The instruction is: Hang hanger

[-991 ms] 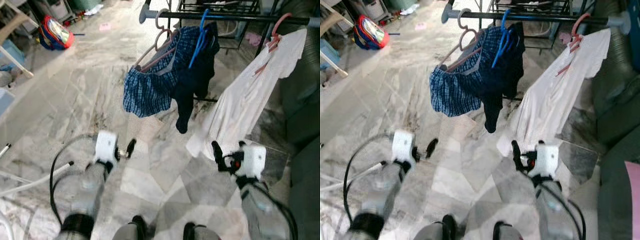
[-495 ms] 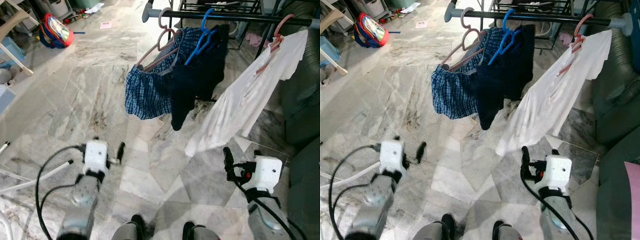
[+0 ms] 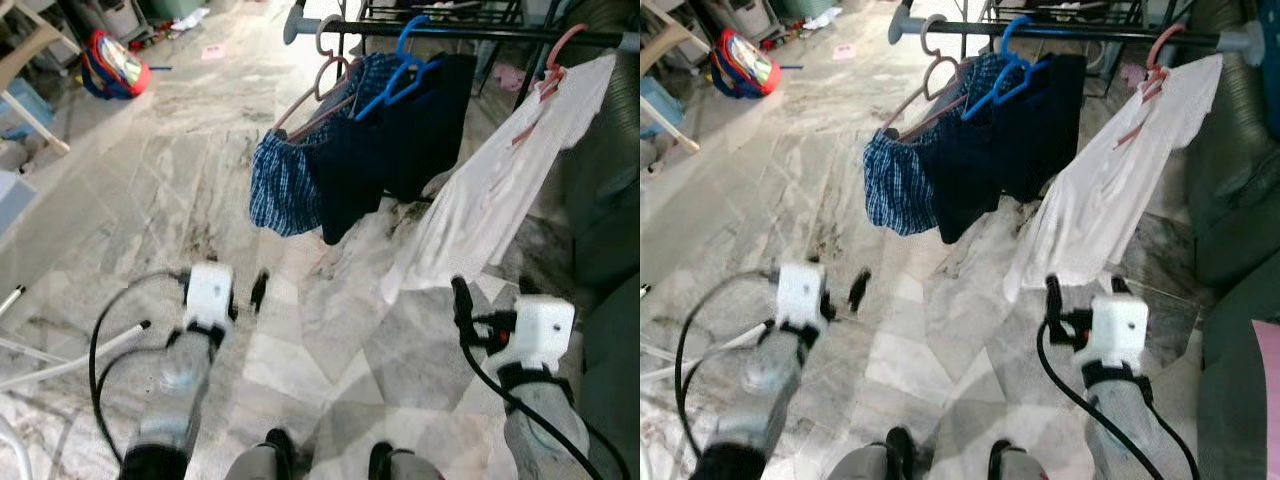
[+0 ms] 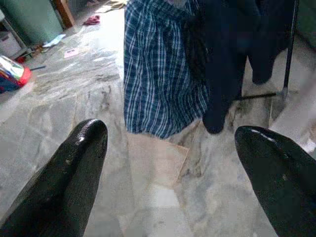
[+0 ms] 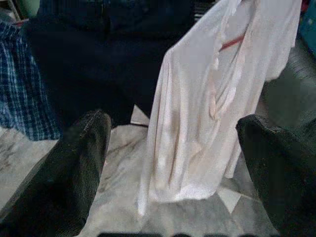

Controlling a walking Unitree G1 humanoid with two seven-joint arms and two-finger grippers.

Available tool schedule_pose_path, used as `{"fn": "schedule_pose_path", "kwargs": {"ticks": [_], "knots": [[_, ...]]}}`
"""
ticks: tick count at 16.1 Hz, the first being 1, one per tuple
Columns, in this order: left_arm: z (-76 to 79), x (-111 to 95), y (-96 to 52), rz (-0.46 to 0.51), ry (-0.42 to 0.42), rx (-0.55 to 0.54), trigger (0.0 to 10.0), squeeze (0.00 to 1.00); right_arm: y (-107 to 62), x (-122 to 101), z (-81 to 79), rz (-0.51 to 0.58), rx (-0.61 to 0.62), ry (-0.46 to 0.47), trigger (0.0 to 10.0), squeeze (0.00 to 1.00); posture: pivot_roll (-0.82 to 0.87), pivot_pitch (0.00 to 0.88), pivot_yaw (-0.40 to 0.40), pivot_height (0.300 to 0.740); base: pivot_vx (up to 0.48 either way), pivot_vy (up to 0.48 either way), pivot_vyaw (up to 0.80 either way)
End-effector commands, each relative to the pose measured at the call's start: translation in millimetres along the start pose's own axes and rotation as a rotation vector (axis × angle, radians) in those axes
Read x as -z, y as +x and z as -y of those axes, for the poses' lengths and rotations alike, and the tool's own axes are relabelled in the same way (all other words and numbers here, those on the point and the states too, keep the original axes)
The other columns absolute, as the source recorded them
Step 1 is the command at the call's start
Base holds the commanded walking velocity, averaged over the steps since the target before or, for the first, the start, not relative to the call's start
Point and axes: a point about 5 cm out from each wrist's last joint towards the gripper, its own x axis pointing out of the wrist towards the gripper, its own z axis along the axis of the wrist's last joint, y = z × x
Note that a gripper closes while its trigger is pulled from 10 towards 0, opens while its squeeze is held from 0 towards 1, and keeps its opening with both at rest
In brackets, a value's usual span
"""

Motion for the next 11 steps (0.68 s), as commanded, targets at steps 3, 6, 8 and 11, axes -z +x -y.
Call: {"fn": "schedule_pose_path", "kwargs": {"ticks": [3,6,8,11], "knots": [[-6.3,14.1,-2.3,-0.072,-0.022,-0.019,10.0,0.0,-3.7,4.9,-6.3,-0.039,0.005,0.001,10.0,0.0,-0.06,0.271,0.096,0.74,0.0,0.197,-0.47],[2.4,16.2,-1.8,-0.077,-0.034,0.007,10.0,0.0,-2.3,2.6,-5.9,-0.038,0.018,-0.006,10.0,0.0,-0.06,0.276,0.101,0.74,0.0,0.371,-0.8],[6.9,19.4,-3.5,-0.085,-0.036,0.022,10.0,0.0,-0.9,0.8,-7.0,-0.031,0.023,-0.003,10.0,0.0,-0.06,0.277,0.102,0.74,0.0,0.399,-0.26],[6.8,20.3,-3.0,-0.09,-0.032,0.024,10.0,0.0,-0.1,0.2,-9.2,-0.028,0.02,-0.003,10.0,0.0,-0.06,0.282,0.104,0.74,0.0,0.4,0.0]]}}
